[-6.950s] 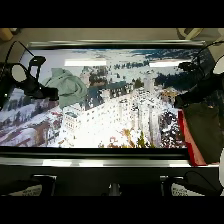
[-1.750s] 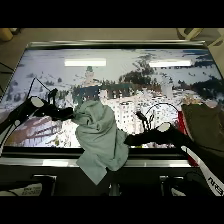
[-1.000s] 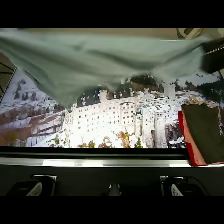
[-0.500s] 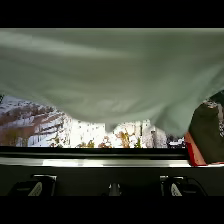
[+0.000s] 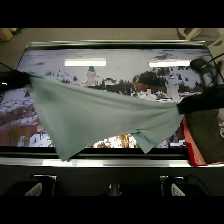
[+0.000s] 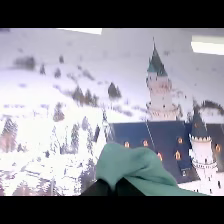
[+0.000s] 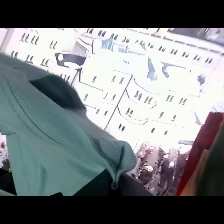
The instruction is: Fold the shirts.
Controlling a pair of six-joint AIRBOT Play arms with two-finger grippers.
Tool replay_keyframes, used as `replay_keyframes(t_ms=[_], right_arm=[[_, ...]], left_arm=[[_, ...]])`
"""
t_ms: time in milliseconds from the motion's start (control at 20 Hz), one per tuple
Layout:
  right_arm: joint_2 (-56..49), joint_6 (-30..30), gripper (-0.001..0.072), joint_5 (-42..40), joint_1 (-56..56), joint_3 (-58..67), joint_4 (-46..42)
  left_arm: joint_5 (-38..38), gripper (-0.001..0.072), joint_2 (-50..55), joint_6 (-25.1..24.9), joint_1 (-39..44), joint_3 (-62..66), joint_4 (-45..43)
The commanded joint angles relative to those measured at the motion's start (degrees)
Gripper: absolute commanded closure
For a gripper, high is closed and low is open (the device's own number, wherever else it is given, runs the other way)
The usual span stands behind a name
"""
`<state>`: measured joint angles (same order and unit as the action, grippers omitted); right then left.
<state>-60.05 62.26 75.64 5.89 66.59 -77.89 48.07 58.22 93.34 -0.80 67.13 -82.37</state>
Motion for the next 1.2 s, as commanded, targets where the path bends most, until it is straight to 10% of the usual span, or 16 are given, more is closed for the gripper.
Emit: replay_keyframes(t_ms=[0, 300, 350, 450, 500, 700, 1150], right_arm=[[-7.30, 3.43, 0.0693, -22.16, 0.02, -12.76, 3.21], [-15.04, 4.83, 0.0693, -44.35, 0.02, -12.72, 16.13], [-14.95, 4.57, 0.0657, -45.68, 0.02, -12.66, 16.17], [-13.88, 0.44, 0.0335, -43.41, 0.09, -10.23, 12.72], [-12.98, -0.59, 0.0232, -39.43, 0.09, -7.63, 8.35], [-11.02, 0.72, 0.0205, -18.69, 0.09, -0.31, -8.57], [-15.30, -2.60, 0.0209, -1.70, 0.02, -5.77, -5.27]], left_arm=[[-7.63, 0.0681, 13.33, -0.31, 2.32, -6.19, 2.69], [-6.54, 0.0668, 24.55, -0.28, 2.32, -4.04, 12.79], [-6.23, 0.0557, 24.46, -0.28, 2.27, -3.96, 13.38], [1.81, 0.0095, 24.33, -0.35, 0.55, -1.40, 12.22], [8.50, 0.0083, 24.33, -0.35, -1.16, 0.72, 10.64], [28.68, 0.0116, 21.22, -5.05, -9.90, -0.48, 8.94], [19.15, 0.0126, 10.40, -14.10, -8.83, -36.00, 28.13]])
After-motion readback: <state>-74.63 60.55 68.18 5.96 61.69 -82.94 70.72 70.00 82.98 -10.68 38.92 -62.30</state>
